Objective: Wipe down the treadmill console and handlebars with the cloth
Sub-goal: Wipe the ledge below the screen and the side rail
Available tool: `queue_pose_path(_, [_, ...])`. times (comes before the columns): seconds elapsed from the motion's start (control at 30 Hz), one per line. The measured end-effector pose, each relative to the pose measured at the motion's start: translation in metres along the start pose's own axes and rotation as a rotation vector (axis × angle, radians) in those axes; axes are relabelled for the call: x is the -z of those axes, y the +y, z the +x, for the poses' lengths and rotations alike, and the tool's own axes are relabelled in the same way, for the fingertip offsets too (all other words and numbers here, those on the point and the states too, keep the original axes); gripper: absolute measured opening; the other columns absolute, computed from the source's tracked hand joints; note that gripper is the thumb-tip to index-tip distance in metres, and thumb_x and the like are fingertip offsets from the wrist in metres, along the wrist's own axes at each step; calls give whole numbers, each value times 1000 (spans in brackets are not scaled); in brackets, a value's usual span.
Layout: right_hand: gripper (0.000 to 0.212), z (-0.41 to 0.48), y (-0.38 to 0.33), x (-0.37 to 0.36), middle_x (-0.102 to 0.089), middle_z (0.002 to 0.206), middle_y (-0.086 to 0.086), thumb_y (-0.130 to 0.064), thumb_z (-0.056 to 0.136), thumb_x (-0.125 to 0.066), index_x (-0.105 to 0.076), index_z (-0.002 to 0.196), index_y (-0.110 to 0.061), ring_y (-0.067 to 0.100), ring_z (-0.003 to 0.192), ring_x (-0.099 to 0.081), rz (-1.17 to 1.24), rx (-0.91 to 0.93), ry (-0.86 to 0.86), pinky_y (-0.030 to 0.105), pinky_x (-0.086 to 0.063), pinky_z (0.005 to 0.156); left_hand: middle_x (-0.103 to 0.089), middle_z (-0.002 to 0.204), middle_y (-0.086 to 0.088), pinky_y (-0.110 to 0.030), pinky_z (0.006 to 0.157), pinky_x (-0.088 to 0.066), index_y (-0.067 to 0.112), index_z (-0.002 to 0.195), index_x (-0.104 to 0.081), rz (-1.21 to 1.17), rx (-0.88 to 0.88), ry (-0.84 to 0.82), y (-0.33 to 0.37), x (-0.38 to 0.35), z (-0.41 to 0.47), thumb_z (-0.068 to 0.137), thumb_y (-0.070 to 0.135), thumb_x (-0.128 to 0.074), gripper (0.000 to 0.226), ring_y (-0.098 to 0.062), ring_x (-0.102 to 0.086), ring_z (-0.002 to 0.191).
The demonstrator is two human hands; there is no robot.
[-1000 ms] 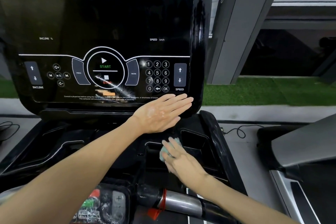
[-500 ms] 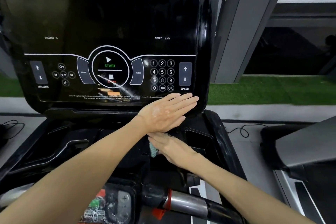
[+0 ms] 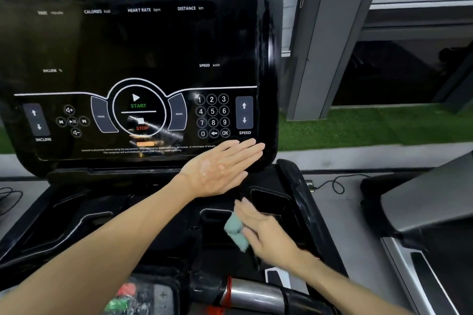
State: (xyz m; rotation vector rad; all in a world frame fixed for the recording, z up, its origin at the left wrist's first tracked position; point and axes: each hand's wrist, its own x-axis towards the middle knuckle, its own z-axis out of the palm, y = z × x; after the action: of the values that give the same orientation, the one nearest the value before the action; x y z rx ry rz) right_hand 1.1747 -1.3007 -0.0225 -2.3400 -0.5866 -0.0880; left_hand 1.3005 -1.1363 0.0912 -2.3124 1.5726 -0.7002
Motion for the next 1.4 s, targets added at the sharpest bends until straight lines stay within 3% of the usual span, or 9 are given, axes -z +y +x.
queue_pose_path(0.1, [46,-23,-4,-10,-29,154,0,-17,97,-44,-45,142,-10,12,147,-17,21,89,-41,23,-16,118,-25,162,-8,-40,118,-24,6,152,-28,9,4,-13,1,0,0,105,32,-28,54,-24,-27,148])
queue_pose_path(0.27, [44,-1,17,8,-25,147,-6,-9,99,-42,-41,143,-4,13,144,-24,75,-200,93,12,-11,115,-25,161,-8,-40,118,-22,5,152,-31,7,12,-16,0,0,1,104,32,-30,54,-23,-29,147])
queue_pose_path(0.5, [38,38,34,22,-49,142,16,-6,98,-45,-52,134,0,25,132,-47,-26,-323,345,30,-35,112,-24,162,-8,-41,117,-25,5,151,-32,14,1,-5,-1,-2,2,105,33,-28,55,-23,-25,148])
queue_pose_path(0.6, [43,49,22,9,-39,149,14,-19,102,-33,-42,141,-3,27,135,-42,-2,-385,290,36,-36,111,-24,162,-9,-41,116,-26,5,151,-32,5,1,3,-1,-2,1,105,32,-27,54,-23,-27,148])
queue_pose_path(0.73, [60,45,18,-3,-15,159,9,-35,100,-12,-17,152,-5,20,148,-7,-113,-364,110,33,-9,121,-23,162,-8,-41,117,-24,5,152,-29,16,2,4,-1,-4,1,106,32,-26,54,-22,-26,148])
queue_pose_path(0.93, [64,84,51,19,-46,139,8,-40,89,-10,-46,136,-13,28,129,-40,-205,-426,33,40,-34,106,-23,162,-8,-40,118,-24,4,153,-27,20,3,-16,-1,-3,1,105,31,-28,55,-23,-25,148])
queue_pose_path(1.17, [36,132,57,59,-53,133,11,-15,100,-40,-46,135,-9,28,123,-50,-51,-602,-219,31,-38,99,-25,161,-7,-39,118,-24,4,152,-30,10,1,-33,-1,1,2,105,31,-29,54,-23,-27,148])
queue_pose_path(1.3, [34,115,65,48,-55,130,16,-21,98,-41,-53,128,-13,34,114,-56,-75,-476,-121,37,-45,92,-28,160,-8,-40,116,-26,4,151,-32,5,4,-31,0,2,3,104,30,-32,54,-24,-29,147])
queue_pose_path(1.4, [37,76,71,39,-38,147,8,-27,101,-38,-48,135,-18,32,129,-43,-116,-319,-58,40,-45,97,-27,161,-8,-40,117,-26,4,151,-31,2,4,-40,0,1,3,104,31,-31,54,-24,-28,147])
